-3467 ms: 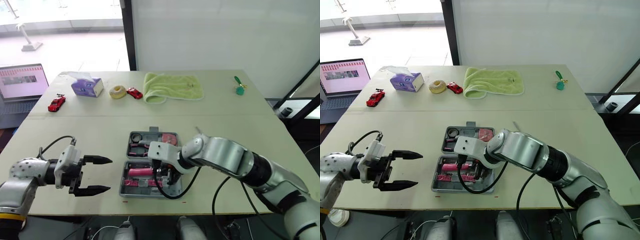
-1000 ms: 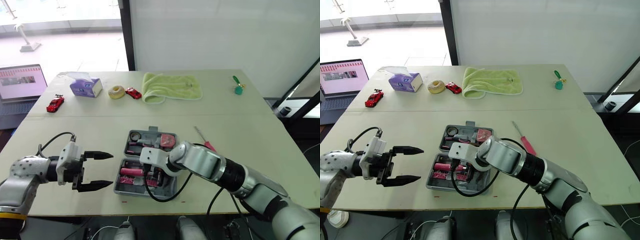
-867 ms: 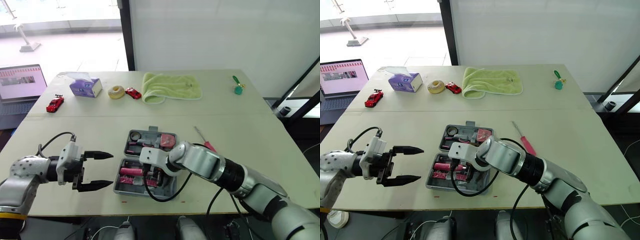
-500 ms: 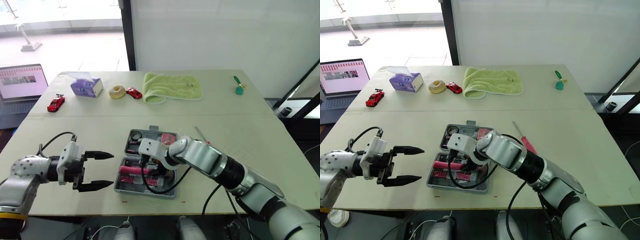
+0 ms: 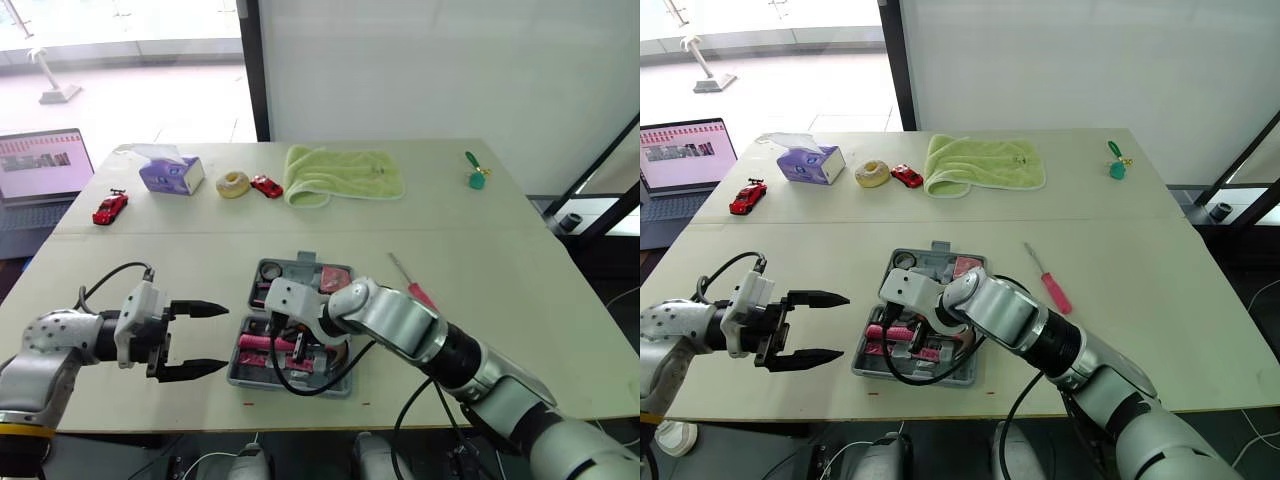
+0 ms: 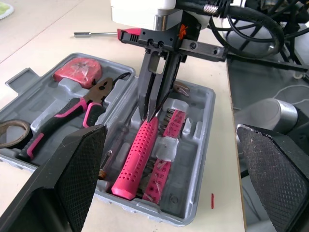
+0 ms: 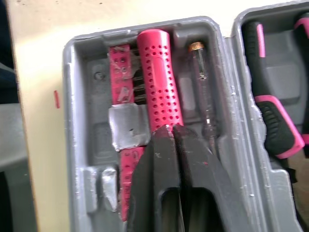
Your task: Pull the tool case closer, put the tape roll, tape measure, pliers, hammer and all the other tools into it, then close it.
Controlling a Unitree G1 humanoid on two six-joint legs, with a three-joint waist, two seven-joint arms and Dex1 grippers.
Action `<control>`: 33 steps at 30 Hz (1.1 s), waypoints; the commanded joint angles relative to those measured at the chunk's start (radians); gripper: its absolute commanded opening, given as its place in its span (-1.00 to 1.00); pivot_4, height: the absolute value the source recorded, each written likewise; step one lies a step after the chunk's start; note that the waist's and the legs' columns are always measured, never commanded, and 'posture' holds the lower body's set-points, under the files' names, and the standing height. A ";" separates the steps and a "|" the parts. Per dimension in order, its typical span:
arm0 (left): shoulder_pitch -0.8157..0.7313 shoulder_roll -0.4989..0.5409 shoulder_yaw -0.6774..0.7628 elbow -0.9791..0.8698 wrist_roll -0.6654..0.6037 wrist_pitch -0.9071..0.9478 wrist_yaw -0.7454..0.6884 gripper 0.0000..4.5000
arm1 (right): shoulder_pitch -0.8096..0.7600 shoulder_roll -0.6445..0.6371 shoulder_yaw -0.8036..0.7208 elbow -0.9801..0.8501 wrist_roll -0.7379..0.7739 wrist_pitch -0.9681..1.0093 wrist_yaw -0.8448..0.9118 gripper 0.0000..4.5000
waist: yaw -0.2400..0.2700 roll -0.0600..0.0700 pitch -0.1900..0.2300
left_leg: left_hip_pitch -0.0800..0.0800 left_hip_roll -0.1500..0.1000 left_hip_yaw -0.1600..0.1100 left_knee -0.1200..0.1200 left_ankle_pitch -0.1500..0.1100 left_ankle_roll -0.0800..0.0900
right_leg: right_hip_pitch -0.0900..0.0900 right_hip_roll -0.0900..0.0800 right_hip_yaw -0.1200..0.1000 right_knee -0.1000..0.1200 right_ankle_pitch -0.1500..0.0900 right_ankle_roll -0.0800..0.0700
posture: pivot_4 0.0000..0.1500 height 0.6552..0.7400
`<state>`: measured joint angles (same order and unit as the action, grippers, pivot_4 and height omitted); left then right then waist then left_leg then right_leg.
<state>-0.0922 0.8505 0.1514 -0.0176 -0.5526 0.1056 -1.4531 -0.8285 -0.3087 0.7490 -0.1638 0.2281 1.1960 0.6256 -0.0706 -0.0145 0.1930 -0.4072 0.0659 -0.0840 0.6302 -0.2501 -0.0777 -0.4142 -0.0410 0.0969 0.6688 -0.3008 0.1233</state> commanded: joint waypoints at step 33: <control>0.001 -0.009 0.018 0.001 0.002 0.011 0.006 1.00 | 0.232 0.000 -0.241 -0.175 -0.024 -0.329 0.069 -0.96 | 0.001 0.004 -0.030 | 0.020 0.002 0.001 -0.017 0.000 0.000 | 0.011 0.005 0.005 -0.003 -0.007 -0.006 | 1.00 1.00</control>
<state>-0.0906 0.8410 0.1513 -0.0240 -0.5524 0.1277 -1.4527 -0.5790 -0.3066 0.5776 -0.1708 0.1708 0.8595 0.6922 -0.0693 -0.0110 0.1632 -0.3923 0.0676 -0.0842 0.6139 -0.2502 -0.0779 -0.4085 -0.0359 0.1018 0.6666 -0.3070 0.1174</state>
